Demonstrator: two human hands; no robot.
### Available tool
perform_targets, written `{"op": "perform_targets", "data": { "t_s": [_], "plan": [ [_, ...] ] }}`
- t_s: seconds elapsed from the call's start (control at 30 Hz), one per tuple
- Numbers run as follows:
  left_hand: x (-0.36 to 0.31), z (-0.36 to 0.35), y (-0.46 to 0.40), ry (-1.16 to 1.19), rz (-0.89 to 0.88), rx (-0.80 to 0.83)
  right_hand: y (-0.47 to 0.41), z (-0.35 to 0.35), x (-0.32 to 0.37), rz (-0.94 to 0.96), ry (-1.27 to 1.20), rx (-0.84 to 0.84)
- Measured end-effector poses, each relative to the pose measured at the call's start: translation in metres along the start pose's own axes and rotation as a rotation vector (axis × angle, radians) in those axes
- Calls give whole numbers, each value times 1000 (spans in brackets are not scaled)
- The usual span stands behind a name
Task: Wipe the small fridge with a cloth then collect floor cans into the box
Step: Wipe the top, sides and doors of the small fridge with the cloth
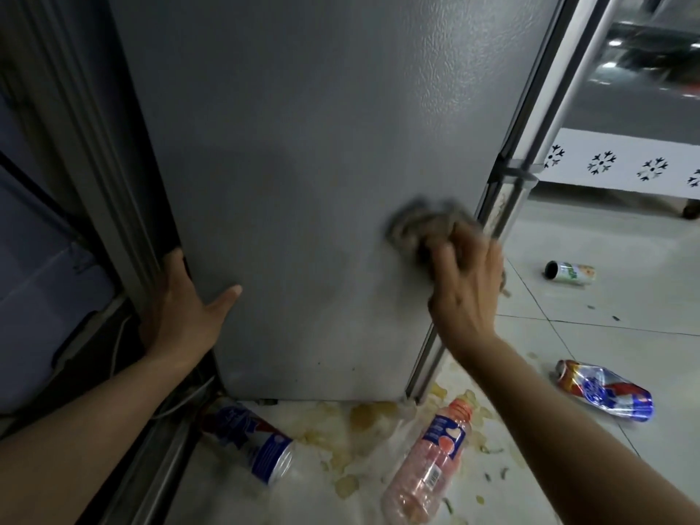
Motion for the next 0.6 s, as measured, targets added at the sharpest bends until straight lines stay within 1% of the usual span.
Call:
{"op": "perform_targets", "data": {
  "t_s": [0.07, 0.1, 0.17, 0.2, 0.3, 0.4, 0.47, 0.5, 0.53, 0.6],
  "plan": [
    [0, -1, -1, 26, 4, -29, -14, 1, -1, -64, 25, -95],
    [-1, -1, 0, 41, 2, -45, -10, 1, 2, -51, 25, -120],
    [-1, 0, 0, 53, -9, -58, 13, -3, 13, 64, 15, -123],
    [0, -1, 1, 59, -12, -56, 31, -7, 21, 150, 10, -78],
    [-1, 1, 3, 67, -25, -70, 84, -28, 44, 378, -7, 154],
    [-3, 2, 3, 43, -21, -76, 111, -39, 55, 463, 9, 330],
    [-4, 4, 4, 32, -16, -66, 105, -36, 60, 484, -2, 362],
    [-5, 5, 5, 25, -16, -65, 93, -35, 62, 472, -8, 349],
    [-6, 6, 5, 22, -16, -69, 75, -33, 63, 429, -11, 314],
    [-7, 6, 6, 17, -17, -79, 36, -31, 62, 266, -28, 205]
  ]
}}
Point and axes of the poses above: each hand's wrist, its own y-axis away from the middle knuckle, its own z-axis out of the back of the hand, x = y × z, the point moved 10 cm from there along -y, towards the middle knuckle, and after that the axes turned 13 degrees about -x, right-handed, at the moved point
